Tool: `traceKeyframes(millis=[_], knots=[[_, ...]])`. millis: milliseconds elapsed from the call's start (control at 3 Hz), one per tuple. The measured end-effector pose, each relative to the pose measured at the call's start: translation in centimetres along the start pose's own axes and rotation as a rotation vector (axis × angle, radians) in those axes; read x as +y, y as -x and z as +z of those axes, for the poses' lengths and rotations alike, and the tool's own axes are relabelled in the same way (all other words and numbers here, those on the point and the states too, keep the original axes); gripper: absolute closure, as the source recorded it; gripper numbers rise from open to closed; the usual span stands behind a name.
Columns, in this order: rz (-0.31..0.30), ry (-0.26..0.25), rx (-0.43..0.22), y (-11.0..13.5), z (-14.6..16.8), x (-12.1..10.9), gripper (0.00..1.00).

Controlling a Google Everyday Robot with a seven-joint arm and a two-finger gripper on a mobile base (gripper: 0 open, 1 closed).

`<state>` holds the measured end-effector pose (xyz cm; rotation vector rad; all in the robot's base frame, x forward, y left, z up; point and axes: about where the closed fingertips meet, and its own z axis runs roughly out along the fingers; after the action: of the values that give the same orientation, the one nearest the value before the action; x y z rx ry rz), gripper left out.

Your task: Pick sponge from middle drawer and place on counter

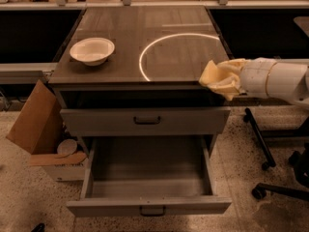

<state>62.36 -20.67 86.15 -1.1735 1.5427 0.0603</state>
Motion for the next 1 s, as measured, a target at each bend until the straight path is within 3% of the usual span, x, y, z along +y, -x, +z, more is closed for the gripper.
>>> traceKeyframes(millis=[1000], knots=[[-0.008, 0.046, -0.051, 5.0, 5.9, -7.1, 1.00]])
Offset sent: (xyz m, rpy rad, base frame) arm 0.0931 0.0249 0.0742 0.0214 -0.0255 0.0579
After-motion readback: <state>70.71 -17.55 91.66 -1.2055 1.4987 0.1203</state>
